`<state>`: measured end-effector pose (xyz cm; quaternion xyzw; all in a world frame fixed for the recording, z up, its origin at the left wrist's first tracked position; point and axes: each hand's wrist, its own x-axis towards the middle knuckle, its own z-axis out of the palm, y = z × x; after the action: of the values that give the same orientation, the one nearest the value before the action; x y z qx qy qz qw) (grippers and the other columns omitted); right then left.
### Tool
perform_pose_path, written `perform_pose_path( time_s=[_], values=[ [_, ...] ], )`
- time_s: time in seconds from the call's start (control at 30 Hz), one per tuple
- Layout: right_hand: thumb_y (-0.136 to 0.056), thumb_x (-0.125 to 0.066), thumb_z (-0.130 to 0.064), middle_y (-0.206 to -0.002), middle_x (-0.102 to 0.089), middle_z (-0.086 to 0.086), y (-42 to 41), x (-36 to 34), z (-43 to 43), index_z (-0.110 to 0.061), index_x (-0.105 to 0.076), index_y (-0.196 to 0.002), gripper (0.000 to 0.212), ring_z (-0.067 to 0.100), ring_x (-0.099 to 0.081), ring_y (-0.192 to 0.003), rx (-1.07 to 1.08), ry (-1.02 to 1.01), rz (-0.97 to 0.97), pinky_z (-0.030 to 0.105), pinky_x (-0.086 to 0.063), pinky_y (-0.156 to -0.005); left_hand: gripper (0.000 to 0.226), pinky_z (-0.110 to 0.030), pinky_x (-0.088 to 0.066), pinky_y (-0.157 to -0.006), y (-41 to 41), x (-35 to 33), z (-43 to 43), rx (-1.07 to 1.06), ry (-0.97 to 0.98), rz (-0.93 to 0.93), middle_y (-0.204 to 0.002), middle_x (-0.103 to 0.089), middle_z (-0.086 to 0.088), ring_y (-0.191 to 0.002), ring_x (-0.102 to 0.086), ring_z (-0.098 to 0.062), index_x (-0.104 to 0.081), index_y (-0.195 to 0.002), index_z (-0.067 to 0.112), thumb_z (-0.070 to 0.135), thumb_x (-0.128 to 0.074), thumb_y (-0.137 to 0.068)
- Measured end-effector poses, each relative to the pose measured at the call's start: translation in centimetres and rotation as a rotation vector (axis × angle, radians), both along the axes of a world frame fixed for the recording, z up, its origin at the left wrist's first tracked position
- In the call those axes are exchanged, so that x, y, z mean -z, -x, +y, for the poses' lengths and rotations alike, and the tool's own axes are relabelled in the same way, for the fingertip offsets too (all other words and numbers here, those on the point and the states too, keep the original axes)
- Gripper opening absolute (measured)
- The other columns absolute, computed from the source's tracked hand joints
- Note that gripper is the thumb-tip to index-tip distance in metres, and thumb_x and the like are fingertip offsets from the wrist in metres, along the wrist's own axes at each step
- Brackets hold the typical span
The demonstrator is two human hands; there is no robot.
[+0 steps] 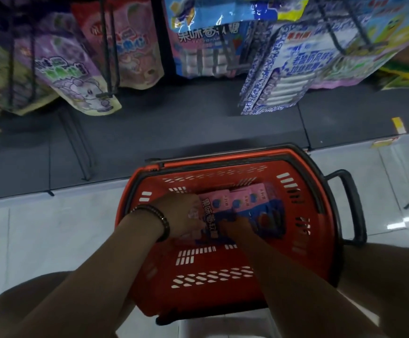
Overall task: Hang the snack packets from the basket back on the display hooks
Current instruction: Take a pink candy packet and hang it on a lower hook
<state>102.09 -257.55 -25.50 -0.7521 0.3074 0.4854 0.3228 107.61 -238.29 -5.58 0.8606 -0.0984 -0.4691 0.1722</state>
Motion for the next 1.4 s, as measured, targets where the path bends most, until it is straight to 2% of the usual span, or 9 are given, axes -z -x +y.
perform_pose_path(
  time_s=[0.17, 0.6, 0.77, 0.87, 1.0, 1.07, 1.23, 1.33, 1.4],
  values=[
    [-0.108, -0.055, -0.026, -0.138, -0.063, 0.020, -0.3, -0.7, 0.3, -0.010, -0.050, -0.151, 0.046, 0.033, -0.066, -0.120, -0.068, -0.036, -0.053, 0.040, -0.055, -0.098, 0.036, -0.025, -0.046, -0.065, 0.0, 0.7, 0.6, -0.010, -0.009, -0.015, -0.116, -0.073, -0.007, -0.102, -0.069, -0.025, -0.071, -0.120, 0.016, 0.041, -0.070, -0.094],
    [-0.107, -0.055, -0.004, -0.112, -0.075, 0.008, -2.9, -15.1, -5.2, -0.023, -0.068, -0.112, 0.023, 0.023, -0.068, -0.100, -0.366, -0.554, -0.331, 0.049, -0.052, -0.100, 0.098, -0.028, -0.042, -0.112, 2.7, -1.9, 4.0, -0.273, 0.085, -0.257, -0.150, -0.056, 0.004, -0.137, -0.053, -0.018, -0.050, -0.149, 0.026, 0.046, -0.094, -0.064],
    [-0.099, -0.062, -0.016, -0.126, -0.076, 0.009, -4.4, -23.9, -5.7, -0.018, -0.072, -0.117, 0.021, 0.025, -0.073, -0.111, -0.493, -0.761, -0.359, 0.048, -0.056, -0.104, 0.060, -0.036, -0.053, -0.105, 5.0, -5.6, 2.5, -0.326, 0.312, -0.271, -0.128, -0.072, 0.012, -0.114, -0.068, -0.010, -0.068, -0.130, 0.029, 0.036, -0.091, -0.075],
    [-0.103, -0.064, -0.017, -0.122, -0.078, 0.014, -4.1, -27.5, -6.4, -0.008, -0.071, -0.119, 0.020, 0.029, -0.074, -0.110, -0.562, -0.633, -0.521, 0.056, -0.056, -0.102, 0.035, -0.033, -0.056, -0.099, 7.5, -7.1, 1.7, -0.458, 0.435, -0.336, -0.115, -0.078, 0.016, -0.105, -0.072, -0.005, -0.076, -0.117, 0.026, 0.032, -0.085, -0.085],
    [-0.090, -0.084, -0.014, -0.100, -0.080, 0.007, -1.7, -29.5, -7.1, -0.008, -0.071, -0.104, 0.020, 0.014, -0.071, -0.089, -0.158, -0.523, -0.905, 0.045, -0.060, -0.086, 0.017, -0.014, -0.056, -0.078, 11.4, -8.2, 0.1, -0.803, 0.696, -0.399, -0.103, -0.080, 0.018, -0.095, -0.075, -0.002, -0.078, -0.103, 0.023, 0.014, -0.080, -0.089],
    [-0.083, -0.089, -0.013, -0.110, -0.080, 0.008, 0.5, -29.9, -7.4, -0.009, -0.068, -0.116, 0.039, 0.020, -0.077, -0.094, 0.139, -0.686, -0.836, 0.039, -0.062, -0.078, 0.016, -0.013, -0.057, -0.074, 13.1, -8.9, -0.7, -0.963, 0.786, -0.396, -0.102, -0.081, 0.014, -0.094, -0.077, -0.004, -0.080, -0.097, 0.026, 0.011, -0.080, -0.090],
    [-0.092, -0.080, -0.027, -0.118, -0.080, 0.012, 5.4, -29.7, -6.3, -0.013, -0.073, -0.124, 0.036, 0.028, -0.079, -0.102, 0.099, -0.775, -0.614, 0.047, -0.064, -0.077, 0.014, -0.038, -0.062, -0.086, 15.1, -9.9, -1.1, -1.150, 0.855, -0.369, -0.105, -0.082, 0.003, -0.099, -0.078, -0.020, -0.079, -0.104, 0.019, 0.018, -0.080, -0.090],
    [-0.102, -0.069, -0.013, -0.114, -0.081, 0.015, 6.5, -30.1, -5.5, -0.004, -0.073, -0.122, 0.022, 0.018, -0.080, -0.087, 0.200, -0.832, -0.677, 0.022, -0.055, -0.050, 0.024, -0.027, -0.063, -0.076, 15.7, -10.8, -1.2, -1.102, 0.876, -0.416, -0.105, -0.082, 0.003, -0.098, -0.078, -0.019, -0.073, -0.111, 0.018, 0.022, -0.081, -0.089],
    [-0.101, -0.069, -0.011, -0.113, -0.081, 0.015, 6.7, -30.3, -5.2, -0.004, -0.074, -0.118, 0.019, 0.024, -0.080, -0.092, 0.235, -0.810, -0.739, 0.023, -0.056, -0.053, 0.037, -0.021, -0.060, -0.071, 16.3, -11.2, -1.7, -1.189, 0.869, -0.531, -0.102, -0.079, 0.001, -0.092, -0.077, -0.012, -0.064, -0.111, 0.020, 0.020, -0.087, -0.083]
  ],
)
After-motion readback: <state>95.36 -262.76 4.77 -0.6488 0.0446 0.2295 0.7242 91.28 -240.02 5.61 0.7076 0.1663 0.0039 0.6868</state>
